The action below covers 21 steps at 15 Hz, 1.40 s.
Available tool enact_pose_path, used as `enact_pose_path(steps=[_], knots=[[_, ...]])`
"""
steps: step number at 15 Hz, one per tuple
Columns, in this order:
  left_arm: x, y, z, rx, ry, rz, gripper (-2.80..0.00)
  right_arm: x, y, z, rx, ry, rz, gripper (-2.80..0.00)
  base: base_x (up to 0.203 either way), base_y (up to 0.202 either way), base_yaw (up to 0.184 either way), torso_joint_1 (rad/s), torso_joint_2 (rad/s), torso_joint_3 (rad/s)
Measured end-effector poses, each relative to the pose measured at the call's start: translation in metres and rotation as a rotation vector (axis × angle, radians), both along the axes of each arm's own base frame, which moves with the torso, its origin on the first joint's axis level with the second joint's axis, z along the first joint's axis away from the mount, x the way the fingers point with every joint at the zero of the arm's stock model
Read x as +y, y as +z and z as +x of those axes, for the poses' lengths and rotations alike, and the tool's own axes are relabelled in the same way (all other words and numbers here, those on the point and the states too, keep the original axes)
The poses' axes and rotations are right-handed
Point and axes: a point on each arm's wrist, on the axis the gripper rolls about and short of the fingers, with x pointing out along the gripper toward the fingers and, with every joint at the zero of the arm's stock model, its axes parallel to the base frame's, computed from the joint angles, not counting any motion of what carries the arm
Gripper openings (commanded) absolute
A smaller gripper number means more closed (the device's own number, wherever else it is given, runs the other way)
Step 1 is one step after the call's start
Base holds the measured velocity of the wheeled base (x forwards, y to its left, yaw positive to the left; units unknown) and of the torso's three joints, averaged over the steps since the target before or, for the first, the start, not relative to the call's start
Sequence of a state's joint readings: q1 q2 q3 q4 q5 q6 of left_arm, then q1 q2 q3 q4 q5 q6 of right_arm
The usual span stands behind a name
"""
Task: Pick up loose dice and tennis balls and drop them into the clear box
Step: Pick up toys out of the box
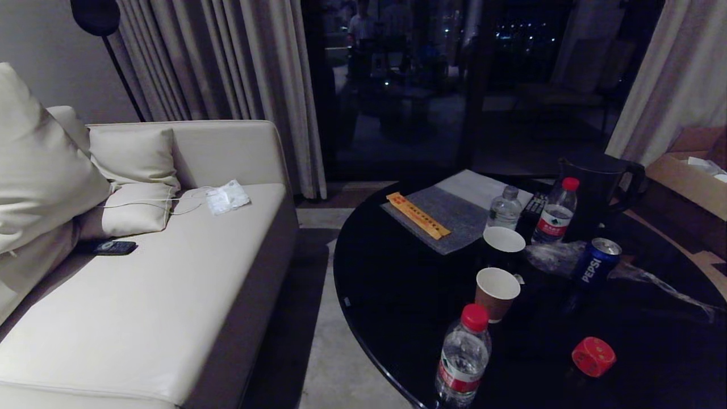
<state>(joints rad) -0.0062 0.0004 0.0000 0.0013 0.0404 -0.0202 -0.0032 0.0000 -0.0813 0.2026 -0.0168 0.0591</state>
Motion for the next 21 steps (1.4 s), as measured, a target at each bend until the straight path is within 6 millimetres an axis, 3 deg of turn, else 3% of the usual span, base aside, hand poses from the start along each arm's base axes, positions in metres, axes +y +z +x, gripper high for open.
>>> enact_pose_path(steps=[6, 14, 21], knots=[[0.0000, 0.0000, 0.0000, 0.000, 0.001, -0.001, -2.80, 0.0000, 0.0000, 0.0000, 0.000, 0.000, 0.000, -2.80, 0.016, 0.000, -0.001, 0.000, 0.00, 0.000], [0.0000, 0.0000, 0.0000, 0.000, 0.002, -0.006, -2.80, 0.0000, 0.0000, 0.0000, 0.000, 0.000, -0.001, -2.80, 0.000, 0.006, -0.136, 0.003, 0.00, 0.001], [0.0000, -0.0001, 0.0000, 0.000, 0.002, -0.007, -2.80, 0.0000, 0.0000, 0.0000, 0.000, 0.000, 0.000, -2.80, 0.000, 0.000, 0.000, 0.002, 0.00, -0.086]])
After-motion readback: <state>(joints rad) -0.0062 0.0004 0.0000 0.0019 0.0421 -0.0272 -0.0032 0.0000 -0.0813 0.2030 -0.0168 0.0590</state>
